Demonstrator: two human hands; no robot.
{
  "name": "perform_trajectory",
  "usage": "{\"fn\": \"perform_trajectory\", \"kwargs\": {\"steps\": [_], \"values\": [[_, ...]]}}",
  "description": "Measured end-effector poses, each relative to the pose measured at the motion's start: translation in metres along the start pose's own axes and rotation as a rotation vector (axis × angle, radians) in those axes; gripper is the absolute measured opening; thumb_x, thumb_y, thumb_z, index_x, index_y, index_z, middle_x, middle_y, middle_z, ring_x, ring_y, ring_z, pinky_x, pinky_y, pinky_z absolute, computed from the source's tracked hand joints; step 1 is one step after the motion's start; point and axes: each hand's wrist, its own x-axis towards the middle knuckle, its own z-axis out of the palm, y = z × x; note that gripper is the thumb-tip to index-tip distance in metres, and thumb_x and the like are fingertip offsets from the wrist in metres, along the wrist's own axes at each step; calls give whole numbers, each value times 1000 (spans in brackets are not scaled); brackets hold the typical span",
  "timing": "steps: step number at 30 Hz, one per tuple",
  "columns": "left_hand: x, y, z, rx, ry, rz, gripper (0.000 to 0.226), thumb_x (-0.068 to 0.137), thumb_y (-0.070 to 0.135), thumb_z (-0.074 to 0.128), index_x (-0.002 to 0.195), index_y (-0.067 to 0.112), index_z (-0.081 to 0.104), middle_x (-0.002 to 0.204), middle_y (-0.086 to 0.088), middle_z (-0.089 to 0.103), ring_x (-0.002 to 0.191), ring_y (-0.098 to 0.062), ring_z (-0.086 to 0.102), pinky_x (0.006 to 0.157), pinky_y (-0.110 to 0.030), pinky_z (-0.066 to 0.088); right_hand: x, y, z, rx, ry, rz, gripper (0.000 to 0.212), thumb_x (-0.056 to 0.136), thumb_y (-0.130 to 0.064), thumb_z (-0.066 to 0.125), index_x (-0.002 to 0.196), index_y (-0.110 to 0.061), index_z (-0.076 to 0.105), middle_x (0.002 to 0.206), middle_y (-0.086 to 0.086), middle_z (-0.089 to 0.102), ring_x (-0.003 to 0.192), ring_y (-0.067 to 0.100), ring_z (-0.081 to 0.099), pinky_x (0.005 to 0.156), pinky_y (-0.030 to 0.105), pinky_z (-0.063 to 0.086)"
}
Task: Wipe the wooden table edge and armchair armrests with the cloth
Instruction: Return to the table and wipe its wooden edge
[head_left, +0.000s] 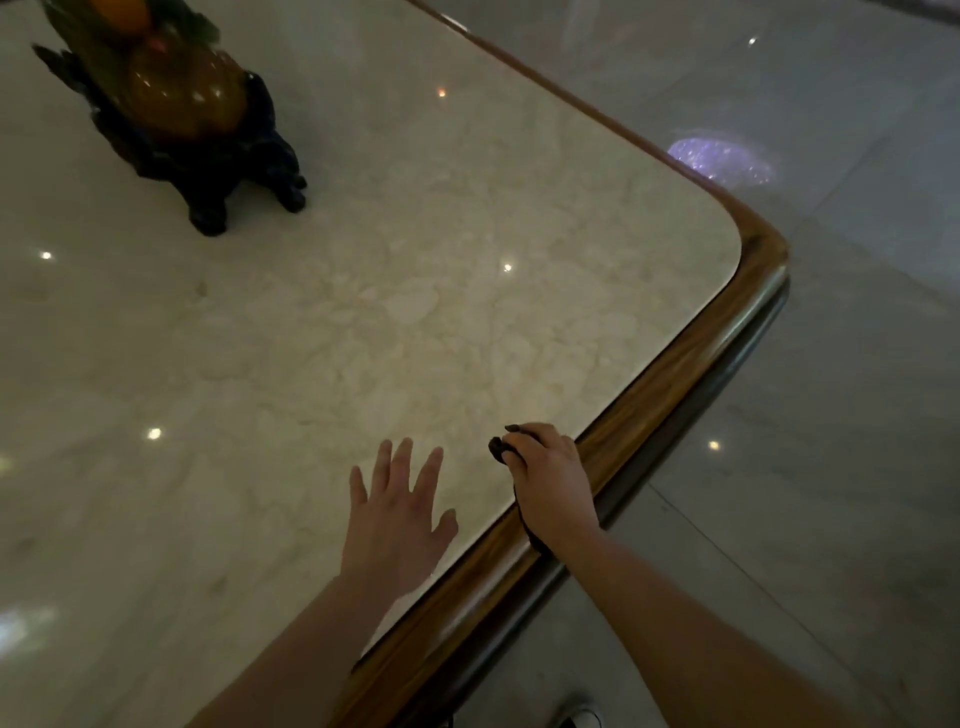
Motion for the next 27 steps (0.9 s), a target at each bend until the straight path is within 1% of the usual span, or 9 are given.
{"fn": "perform_trajectory", "kwargs": {"steps": [2, 5, 8, 11, 15, 18, 21, 23, 27], "values": [[19, -3, 27, 1, -2, -13, 74, 89, 63, 21, 154, 30, 5, 164, -10, 6, 150, -34, -6, 117, -61, 10, 17, 9, 20, 0, 11, -15, 30, 104, -26, 48, 126, -16, 65, 138, -1, 53, 120, 25, 47, 98, 33, 45], [37, -11, 63, 16, -10, -10, 75, 88, 64, 14, 154, 32, 1, 164, -11, 2, 150, -34, -9, 117, -63, 5, 38, 18, 47, 20, 28, -53, 30, 103, -24, 49, 127, -14, 65, 142, 1, 50, 124, 26, 44, 103, 38, 46], [44, -20, 89, 16, 12, -5, 71, 91, 62, 20, 155, 31, 10, 163, -14, 10, 150, -37, -2, 114, -68, 9, 54, 23, 68, 50, 87, -86, 28, 102, -20, 53, 124, -11, 65, 144, 6, 49, 128, 29, 42, 104, 41, 46], [46, -26, 107, 23, 51, 4, 69, 95, 61, 21, 156, 29, 11, 163, -16, 11, 150, -37, -2, 113, -70, 9, 63, 29, 82, 53, 83, -99, 30, 101, -22, 54, 128, -14, 63, 150, 10, 43, 136, 32, 36, 109, 44, 40], [46, -32, 117, 29, 98, 29, 73, 95, 64, 26, 156, 27, 9, 164, -15, 9, 150, -37, -1, 113, -70, 8, 66, 43, 87, 26, 27, -114, 42, 98, -29, 58, 140, -22, 54, 158, 9, 35, 142, 34, 29, 115, 52, 31], [47, -33, 119, 24, 111, 42, 74, 94, 64, 27, 156, 28, 11, 164, -14, 9, 150, -37, 1, 112, -70, 10, 65, 50, 85, 36, 0, -136, 56, 94, -41, 62, 146, -34, 43, 162, 2, 26, 146, 29, 21, 118, 48, 27], [48, -33, 120, 40, 108, 33, 74, 94, 65, 27, 156, 29, 10, 164, -14, 9, 150, -36, 1, 112, -70, 9, 66, 52, 80, 72, -8, -125, 71, 89, -52, 65, 150, -41, 30, 163, -3, 19, 146, 23, 16, 114, 43, 28], [49, -32, 119, 40, 99, 24, 74, 94, 66, 27, 156, 29, 10, 164, -13, 9, 150, -35, 0, 113, -69, 9, 69, 53, 74, 92, 7, -107, 77, 86, -56, 66, 150, -40, 28, 163, -4, 18, 145, 21, 16, 113, 42, 29], [49, -30, 117, 49, 69, 10, 73, 95, 65, 25, 156, 29, 7, 164, -13, 9, 150, -35, -3, 113, -69, 9, 67, 54, 62, 58, 15, -92, 80, 86, -62, 63, 152, -32, 29, 162, -5, 22, 144, 19, 18, 113, 39, 29]]}}
